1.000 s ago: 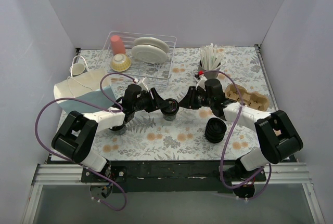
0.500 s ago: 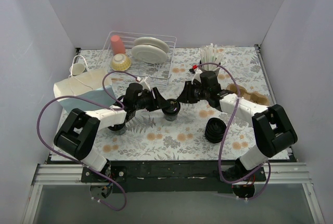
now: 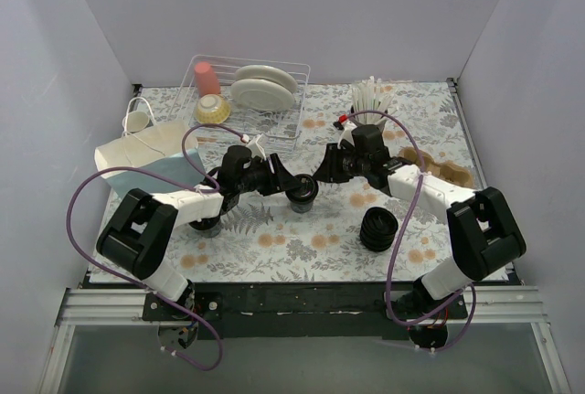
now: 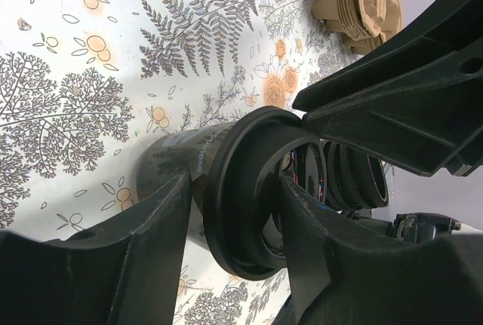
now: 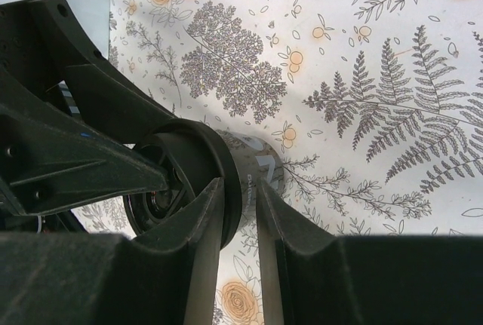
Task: Pack the takeout coffee
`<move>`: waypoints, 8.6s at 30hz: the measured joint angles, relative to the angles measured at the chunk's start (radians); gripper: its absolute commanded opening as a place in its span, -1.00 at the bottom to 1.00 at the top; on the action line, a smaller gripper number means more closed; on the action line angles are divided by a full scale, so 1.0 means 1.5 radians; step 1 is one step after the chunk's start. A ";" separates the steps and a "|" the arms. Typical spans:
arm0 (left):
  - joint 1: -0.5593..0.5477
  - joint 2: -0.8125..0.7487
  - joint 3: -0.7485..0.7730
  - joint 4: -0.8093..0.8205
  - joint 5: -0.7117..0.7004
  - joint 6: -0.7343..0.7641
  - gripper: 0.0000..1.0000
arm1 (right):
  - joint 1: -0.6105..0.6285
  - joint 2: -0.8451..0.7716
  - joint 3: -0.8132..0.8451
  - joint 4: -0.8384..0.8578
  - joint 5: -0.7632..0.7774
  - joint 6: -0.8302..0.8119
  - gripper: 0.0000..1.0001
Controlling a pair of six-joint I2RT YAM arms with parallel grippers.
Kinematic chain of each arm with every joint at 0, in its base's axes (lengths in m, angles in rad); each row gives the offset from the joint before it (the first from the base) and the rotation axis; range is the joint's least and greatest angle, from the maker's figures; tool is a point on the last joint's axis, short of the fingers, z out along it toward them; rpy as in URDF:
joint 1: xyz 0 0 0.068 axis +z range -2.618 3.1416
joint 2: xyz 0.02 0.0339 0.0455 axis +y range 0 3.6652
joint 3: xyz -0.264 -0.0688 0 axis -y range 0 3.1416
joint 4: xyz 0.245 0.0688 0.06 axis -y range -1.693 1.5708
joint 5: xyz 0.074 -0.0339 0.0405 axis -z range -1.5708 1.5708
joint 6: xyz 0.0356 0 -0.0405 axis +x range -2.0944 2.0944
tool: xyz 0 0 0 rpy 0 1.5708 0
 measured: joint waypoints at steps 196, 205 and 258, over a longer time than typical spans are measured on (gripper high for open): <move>-0.032 -0.437 0.315 -0.726 -0.366 0.170 0.96 | -0.139 -0.227 0.002 -0.419 0.376 -0.226 -0.97; -0.032 -0.442 0.353 -0.780 -0.494 0.155 0.96 | -0.191 -0.228 -0.016 -0.378 0.351 -0.200 -0.92; 0.040 -0.221 0.501 -0.756 -0.425 0.299 -1.00 | -0.198 -0.434 0.105 -0.469 0.176 -0.145 -0.05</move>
